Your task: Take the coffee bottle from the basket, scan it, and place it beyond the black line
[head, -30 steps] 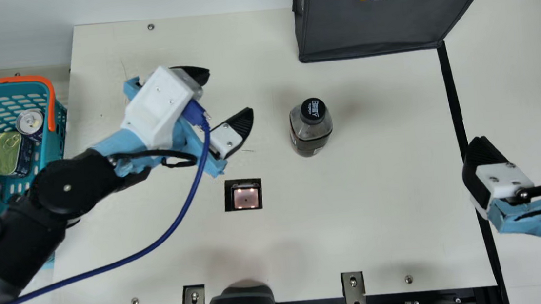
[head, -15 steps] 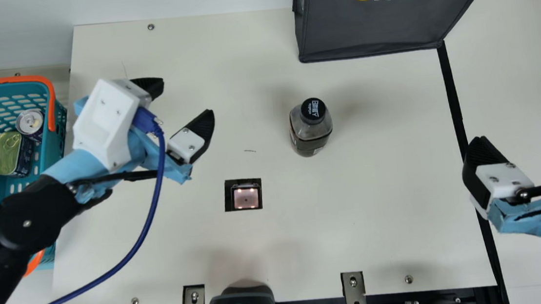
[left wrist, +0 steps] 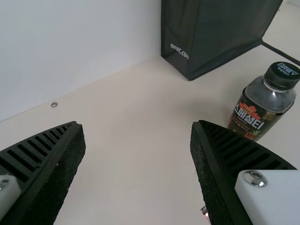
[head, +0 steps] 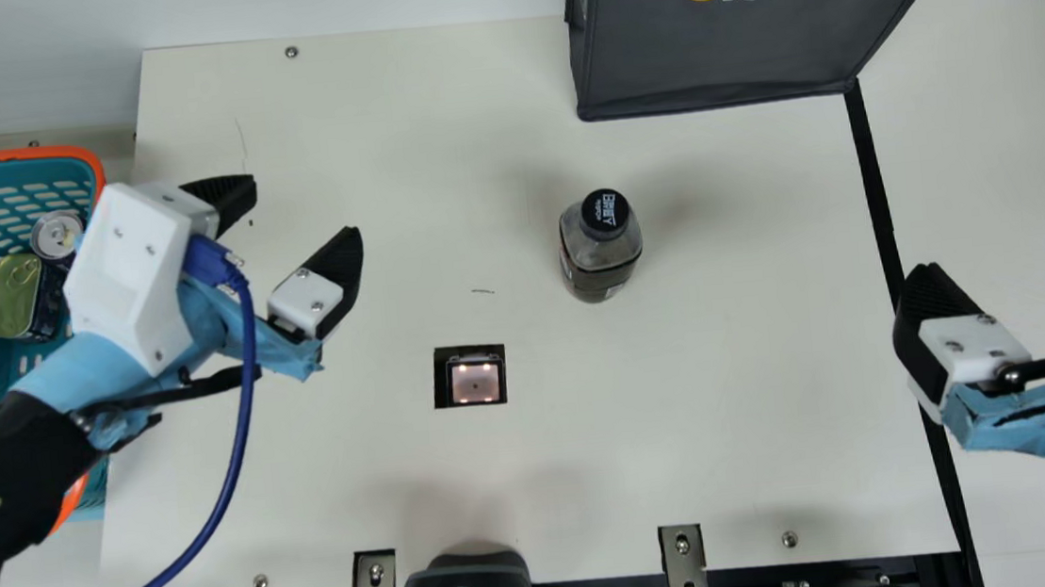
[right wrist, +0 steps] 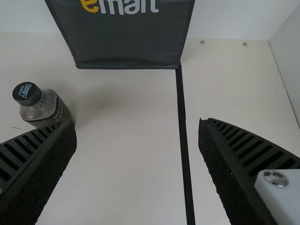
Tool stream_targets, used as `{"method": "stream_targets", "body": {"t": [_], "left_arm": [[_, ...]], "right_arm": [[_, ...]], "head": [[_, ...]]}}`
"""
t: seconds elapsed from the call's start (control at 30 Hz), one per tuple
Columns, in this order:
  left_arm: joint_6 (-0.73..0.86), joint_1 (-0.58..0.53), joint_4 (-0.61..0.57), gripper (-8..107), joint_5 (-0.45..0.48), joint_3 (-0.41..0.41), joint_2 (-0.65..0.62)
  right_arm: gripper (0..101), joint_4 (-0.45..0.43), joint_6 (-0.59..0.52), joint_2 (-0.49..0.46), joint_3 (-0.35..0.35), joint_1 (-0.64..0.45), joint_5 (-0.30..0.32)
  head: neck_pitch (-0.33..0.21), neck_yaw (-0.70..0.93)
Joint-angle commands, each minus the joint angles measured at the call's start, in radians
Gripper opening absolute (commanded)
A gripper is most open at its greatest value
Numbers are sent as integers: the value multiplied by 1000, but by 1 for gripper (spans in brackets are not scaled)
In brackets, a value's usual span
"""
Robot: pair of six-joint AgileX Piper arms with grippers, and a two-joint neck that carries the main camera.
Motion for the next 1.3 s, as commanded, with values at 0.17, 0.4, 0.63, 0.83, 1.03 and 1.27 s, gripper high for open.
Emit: {"method": "stream_targets", "body": {"t": [0.17,0.4,0.63,0.83,1.03,1.27], "left_arm": [[-92,26,80,90,15,29,-61],[-156,68,141,90,36,58,-122],[-198,102,177,90,57,84,-174],[-225,134,200,90,77,101,-216],[-252,170,219,90,105,116,-262],[-274,211,231,90,136,130,-309]], "right_arm": [[91,0,0,0,0,0,0],[91,0,0,0,0,0,0],[91,0,0,0,0,0,0],[91,0,0,0,0,0,0],[91,0,0,0,0,0,0],[91,0,0,0,0,0,0]], "head": [[-27,2],[-27,2],[-27,2],[-27,2],[-27,2],[-27,2]]}}
